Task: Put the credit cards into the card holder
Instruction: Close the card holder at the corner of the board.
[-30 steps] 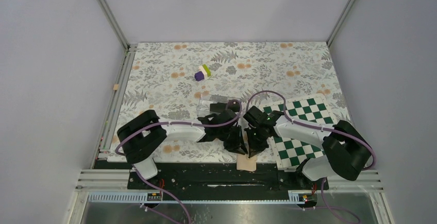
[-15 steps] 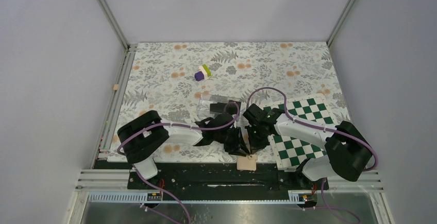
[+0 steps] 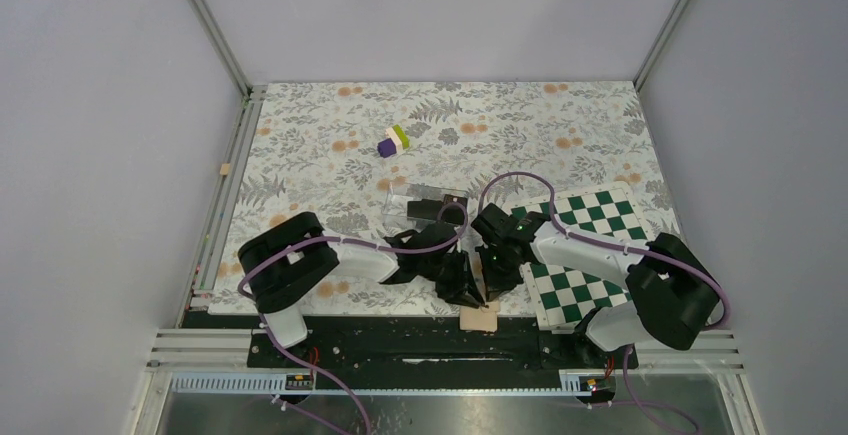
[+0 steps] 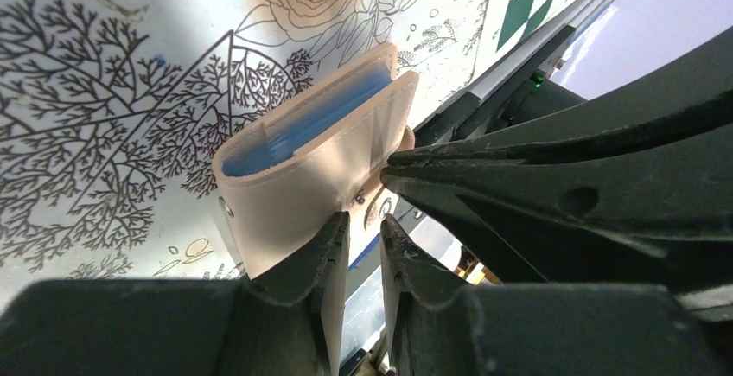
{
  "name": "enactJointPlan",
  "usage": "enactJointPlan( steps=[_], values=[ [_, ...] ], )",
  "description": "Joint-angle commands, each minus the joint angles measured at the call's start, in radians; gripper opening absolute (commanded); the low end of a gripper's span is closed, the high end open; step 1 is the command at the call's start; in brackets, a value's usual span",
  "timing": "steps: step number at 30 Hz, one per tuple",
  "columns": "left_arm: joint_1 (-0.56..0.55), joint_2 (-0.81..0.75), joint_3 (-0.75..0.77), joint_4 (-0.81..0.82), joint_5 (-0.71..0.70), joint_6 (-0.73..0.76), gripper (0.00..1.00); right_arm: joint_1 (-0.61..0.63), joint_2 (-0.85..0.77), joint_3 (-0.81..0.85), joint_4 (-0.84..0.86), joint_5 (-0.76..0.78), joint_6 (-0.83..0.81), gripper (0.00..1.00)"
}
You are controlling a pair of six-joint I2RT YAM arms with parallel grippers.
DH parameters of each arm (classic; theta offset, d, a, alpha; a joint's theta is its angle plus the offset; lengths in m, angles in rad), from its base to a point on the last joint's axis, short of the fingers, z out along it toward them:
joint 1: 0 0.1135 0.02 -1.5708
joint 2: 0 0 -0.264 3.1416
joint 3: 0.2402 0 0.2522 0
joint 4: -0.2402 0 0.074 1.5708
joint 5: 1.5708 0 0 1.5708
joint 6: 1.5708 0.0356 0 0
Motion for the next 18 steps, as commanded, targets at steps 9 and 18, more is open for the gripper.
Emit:
enactJointPlan(
  steps=[9, 18],
  values=[
    [-0.016, 0.013, 0.062, -0.05, 0.027, 0.039, 0.24, 0.006, 0.009, -0.004, 0.012, -0.019, 0.011, 0.0],
    [-0.016, 0.036, 0.019, 0.07, 0.045, -0.021, 0.14, 0.006, 0.018, -0.01, 0.024, -0.03, 0.014, 0.0]
  ],
)
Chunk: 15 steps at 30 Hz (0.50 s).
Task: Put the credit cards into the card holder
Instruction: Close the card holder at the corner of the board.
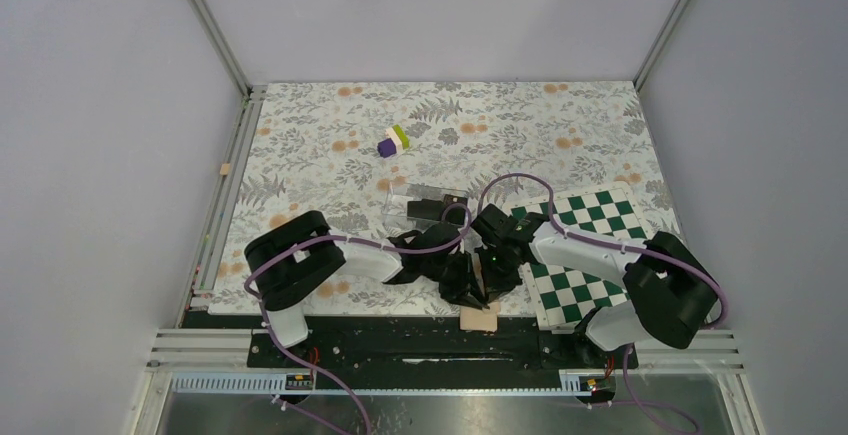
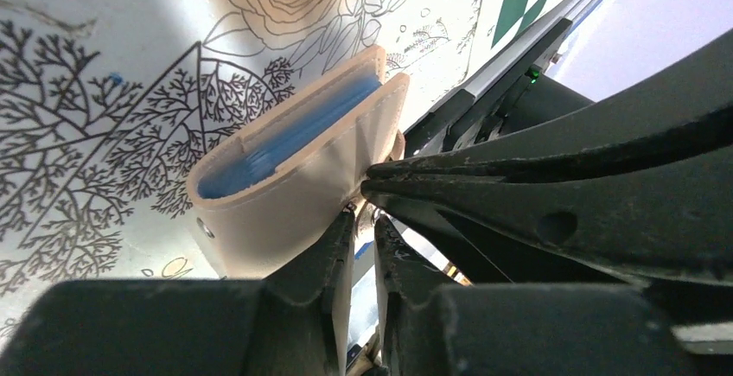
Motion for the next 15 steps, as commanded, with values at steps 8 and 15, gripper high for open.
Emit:
enactJointPlan(
  steps=[8, 15],
  values=[
    [-0.006, -0.018, -0.035, 0.159, 0.018, -0.043, 0.0, 0.005, 0.004, -0.003, 0.012, -0.013, 0.011, 0.0],
    [-0.004, -0.079, 0.009, 0.003, -0.041, 0.047, 0.0, -0.012, -0.025, 0.017, 0.009, -0.022, 0.006, 0.0]
  ],
)
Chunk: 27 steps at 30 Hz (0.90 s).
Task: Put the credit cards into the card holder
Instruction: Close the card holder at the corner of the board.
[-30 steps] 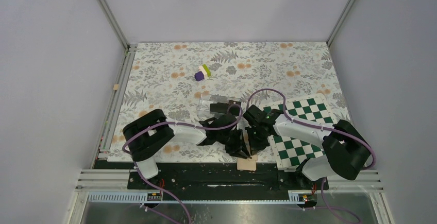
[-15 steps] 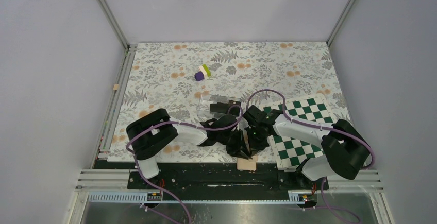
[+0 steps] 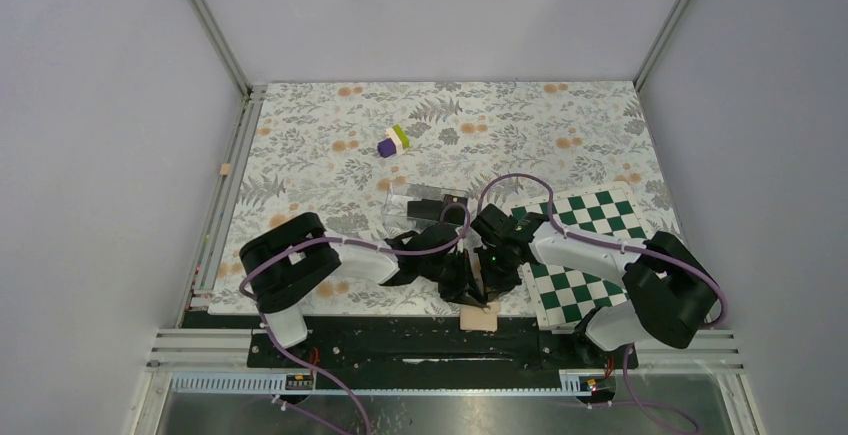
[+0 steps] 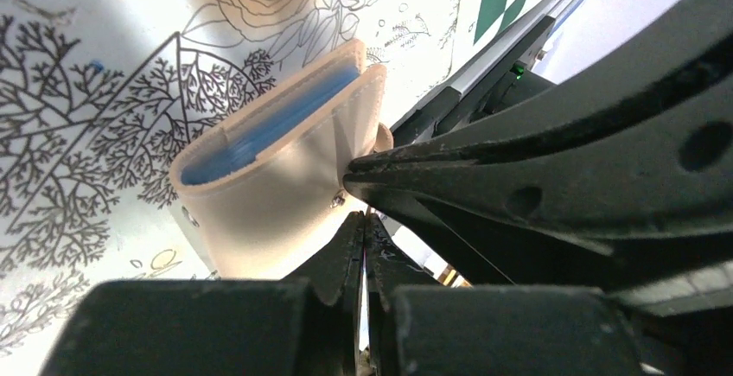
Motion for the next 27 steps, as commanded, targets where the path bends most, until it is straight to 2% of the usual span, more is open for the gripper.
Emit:
enactJointPlan(
  steps=[1, 7, 17, 21, 27],
  values=[
    [-0.003, -0.071, 0.052, -0.115, -0.052, 0.084, 0.0, -0.017, -0.036, 0.02, -0.001, -0.017, 0.004, 0.0],
    [-0.003, -0.087, 0.104, -0.267, -0.099, 0.176, 0.0, -0.054, -0.041, 0.028, -0.003, -0.043, -0.008, 0.0],
    [-0.003, -0.061, 0.118, -0.241, -0.074, 0.179, 0.0, -0.056, -0.09, 0.013, -0.018, -0.061, -0.007, 0.0],
    [-0.002, -0.096, 0.061, -0.104, -0.059, 0.102, 0.19, -0.056, -0.074, 0.001, -0.011, -0.048, -0.006, 0.0],
    [-0.006, -0.073, -0.003, 0.071, -0.005, 0.009, 0.26, -0.062, -0.02, -0.002, 0.0, -0.027, -0.01, 0.0]
  ],
)
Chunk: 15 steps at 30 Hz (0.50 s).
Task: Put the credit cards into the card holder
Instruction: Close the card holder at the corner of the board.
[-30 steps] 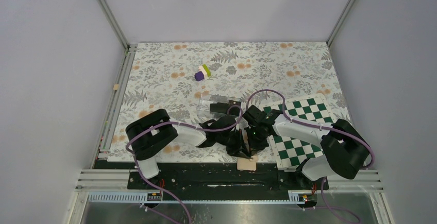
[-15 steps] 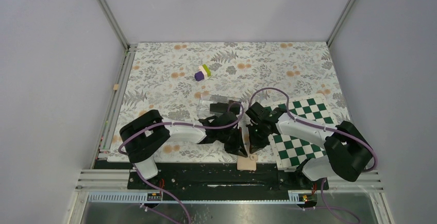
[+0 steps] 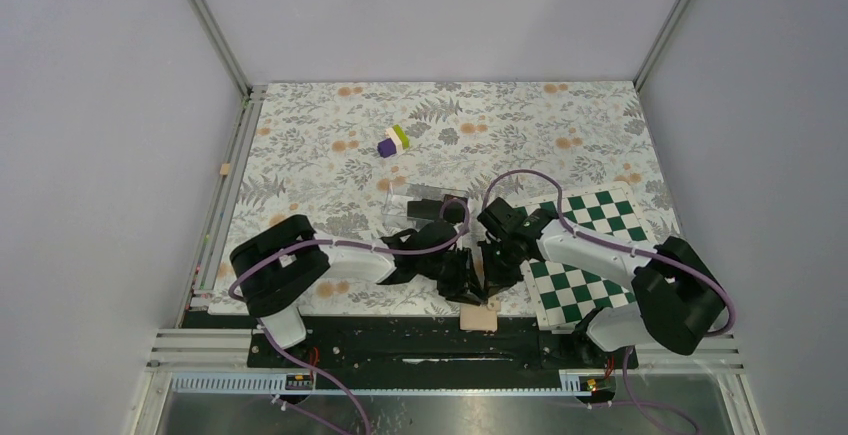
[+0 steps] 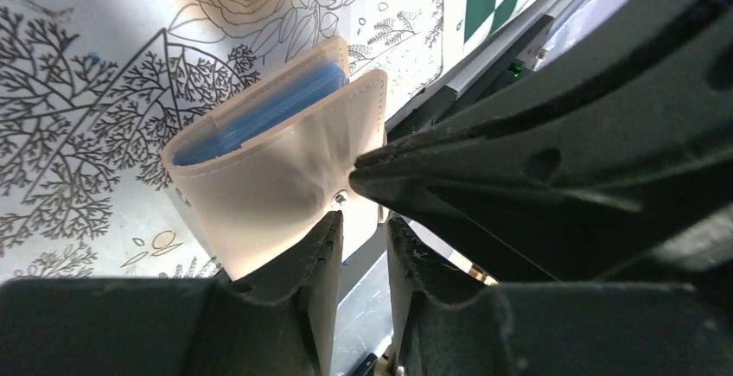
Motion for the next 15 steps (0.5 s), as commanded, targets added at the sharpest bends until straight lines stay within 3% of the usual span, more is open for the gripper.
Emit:
enactJointPlan(
  steps=[1, 9, 15],
  values=[
    [-0.007, -0.003, -0.029, 0.177, 0.045, -0.077, 0.27, -0.013, 0.043, -0.005, -0.001, 0.03, -0.01, 0.0],
    [-0.012, 0.05, -0.016, 0.235, 0.063, -0.103, 0.29, -0.029, 0.079, -0.029, 0.022, 0.027, -0.016, 0.0],
    [-0.012, 0.059, 0.002, 0.183, 0.054, -0.083, 0.2, -0.03, 0.085, -0.039, 0.031, 0.018, -0.015, 0.0]
  ],
)
